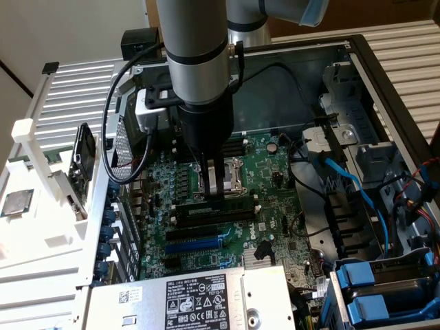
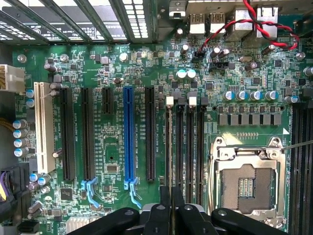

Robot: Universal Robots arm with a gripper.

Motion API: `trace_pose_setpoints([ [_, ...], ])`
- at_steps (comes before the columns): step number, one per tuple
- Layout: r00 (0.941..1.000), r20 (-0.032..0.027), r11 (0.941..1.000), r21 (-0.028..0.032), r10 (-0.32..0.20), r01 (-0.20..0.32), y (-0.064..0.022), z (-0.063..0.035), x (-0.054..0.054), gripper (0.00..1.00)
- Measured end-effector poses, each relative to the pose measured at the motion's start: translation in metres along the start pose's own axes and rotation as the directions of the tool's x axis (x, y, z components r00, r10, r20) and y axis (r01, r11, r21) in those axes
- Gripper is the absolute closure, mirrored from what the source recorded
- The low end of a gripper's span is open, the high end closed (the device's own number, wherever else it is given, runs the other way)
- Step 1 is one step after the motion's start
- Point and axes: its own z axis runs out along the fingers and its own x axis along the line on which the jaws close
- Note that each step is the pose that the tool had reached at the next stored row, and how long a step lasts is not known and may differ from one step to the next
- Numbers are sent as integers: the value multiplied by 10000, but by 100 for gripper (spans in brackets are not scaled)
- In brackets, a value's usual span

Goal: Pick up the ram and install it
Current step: 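Insert the ram into the slot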

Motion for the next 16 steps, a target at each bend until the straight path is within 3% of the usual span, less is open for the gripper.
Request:
trace_pose_setpoints([
  [16,10000,0,10000,0,0,0,-1,2,5,87],
])
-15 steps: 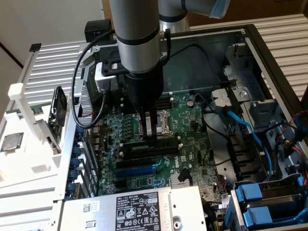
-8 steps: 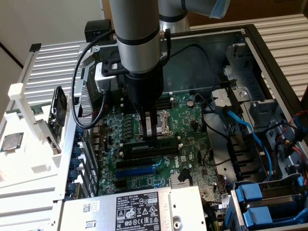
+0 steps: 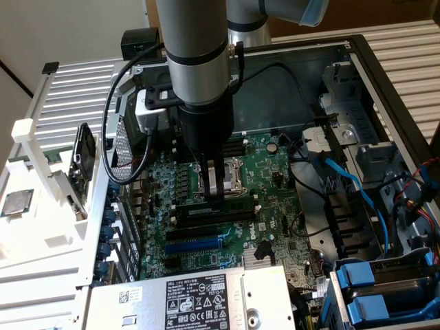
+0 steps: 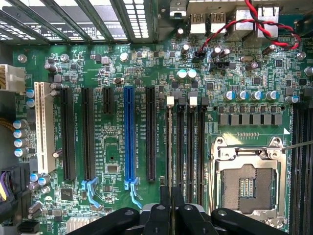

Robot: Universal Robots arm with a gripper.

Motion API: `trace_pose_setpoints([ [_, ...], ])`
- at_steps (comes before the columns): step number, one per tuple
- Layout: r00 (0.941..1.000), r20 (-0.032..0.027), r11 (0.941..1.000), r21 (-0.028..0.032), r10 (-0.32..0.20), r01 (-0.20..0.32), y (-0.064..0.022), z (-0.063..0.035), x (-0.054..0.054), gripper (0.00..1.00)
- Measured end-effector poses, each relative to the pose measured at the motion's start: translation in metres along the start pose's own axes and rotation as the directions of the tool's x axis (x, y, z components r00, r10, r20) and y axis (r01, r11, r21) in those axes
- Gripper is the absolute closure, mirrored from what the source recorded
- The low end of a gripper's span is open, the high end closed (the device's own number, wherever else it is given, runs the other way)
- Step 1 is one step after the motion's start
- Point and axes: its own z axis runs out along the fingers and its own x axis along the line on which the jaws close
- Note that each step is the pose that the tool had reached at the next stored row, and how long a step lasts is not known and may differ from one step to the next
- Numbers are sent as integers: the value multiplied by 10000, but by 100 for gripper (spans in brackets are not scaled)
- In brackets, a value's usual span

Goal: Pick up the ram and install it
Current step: 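Insert the ram into the slot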

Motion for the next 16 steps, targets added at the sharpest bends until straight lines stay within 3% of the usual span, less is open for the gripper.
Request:
trace_pose_setpoints([
  [16,10000,-1,10000,-1,-1,1,-8,3,0,87],
])
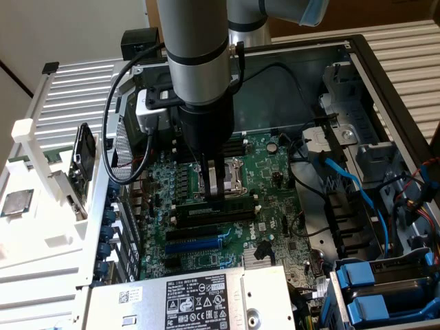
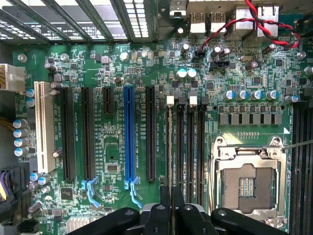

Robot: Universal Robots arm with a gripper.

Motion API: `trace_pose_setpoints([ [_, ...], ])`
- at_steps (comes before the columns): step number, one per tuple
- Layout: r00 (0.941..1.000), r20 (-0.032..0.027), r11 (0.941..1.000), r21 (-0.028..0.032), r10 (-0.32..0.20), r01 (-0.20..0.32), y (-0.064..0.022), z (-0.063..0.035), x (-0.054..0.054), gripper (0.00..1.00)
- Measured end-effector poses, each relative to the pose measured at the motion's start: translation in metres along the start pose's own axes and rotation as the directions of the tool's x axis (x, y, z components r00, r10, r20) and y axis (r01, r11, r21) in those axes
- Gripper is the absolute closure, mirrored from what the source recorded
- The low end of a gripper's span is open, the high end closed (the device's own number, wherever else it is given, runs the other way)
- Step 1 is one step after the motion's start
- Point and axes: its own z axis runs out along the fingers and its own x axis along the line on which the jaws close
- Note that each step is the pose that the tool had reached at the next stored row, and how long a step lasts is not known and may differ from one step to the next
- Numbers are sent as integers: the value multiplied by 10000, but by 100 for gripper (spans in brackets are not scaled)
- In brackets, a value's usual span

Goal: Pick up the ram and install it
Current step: 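Insert the ram into the slot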

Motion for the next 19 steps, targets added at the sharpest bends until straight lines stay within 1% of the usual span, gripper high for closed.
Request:
trace_pose_setpoints([
  [19,10000,2,10000,2,1,-1,16,7,-5,87],
])
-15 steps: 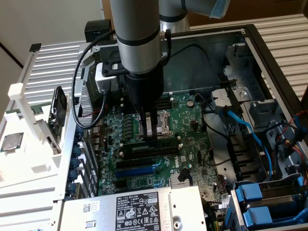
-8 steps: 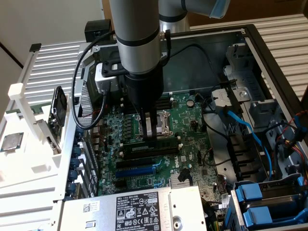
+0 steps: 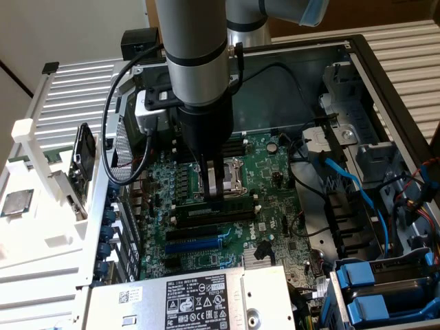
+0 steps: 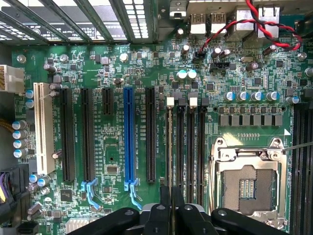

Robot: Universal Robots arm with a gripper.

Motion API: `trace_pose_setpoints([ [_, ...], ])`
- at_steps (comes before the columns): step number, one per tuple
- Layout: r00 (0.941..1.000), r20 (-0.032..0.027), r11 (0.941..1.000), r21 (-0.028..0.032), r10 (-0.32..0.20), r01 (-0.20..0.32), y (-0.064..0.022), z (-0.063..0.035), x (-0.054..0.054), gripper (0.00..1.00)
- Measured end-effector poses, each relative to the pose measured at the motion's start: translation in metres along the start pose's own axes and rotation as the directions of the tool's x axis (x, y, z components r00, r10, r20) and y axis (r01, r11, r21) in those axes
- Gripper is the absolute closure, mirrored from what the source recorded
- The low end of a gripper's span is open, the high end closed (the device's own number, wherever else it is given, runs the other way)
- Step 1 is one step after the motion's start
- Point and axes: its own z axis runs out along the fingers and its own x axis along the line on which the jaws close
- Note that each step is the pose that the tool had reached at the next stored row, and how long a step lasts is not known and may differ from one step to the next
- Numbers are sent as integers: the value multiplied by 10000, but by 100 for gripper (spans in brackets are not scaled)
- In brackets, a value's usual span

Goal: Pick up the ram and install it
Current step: 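Insert the ram into the slot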

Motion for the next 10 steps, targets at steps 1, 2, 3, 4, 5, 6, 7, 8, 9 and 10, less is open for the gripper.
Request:
trace_pose_setpoints([
  [1,10000,-1,10000,0,-1,1,0,0,-1,87],
  [2,10000,-1,10000,-1,-1,1,0,0,-3,87],
  [3,10000,-1,10000,-1,-1,1,0,0,-3,87],
  [4,10000,-3,10000,-2,-1,1,0,0,-3,87],
  [5,10000,-2,10000,-1,-1,1,0,4,-4,87],
  [6,10000,-2,10000,-1,-1,1,0,6,-3,87],
  [7,10000,-2,10000,-1,-1,1,0,7,-4,87],
  [8,10000,-2,10000,-1,-1,1,0,10,-4,87],
  [9,10000,-2,10000,-1,-1,1,1,11,-3,87],
  [10,10000,-1,10000,-1,-1,1,1,12,-3,87],
])
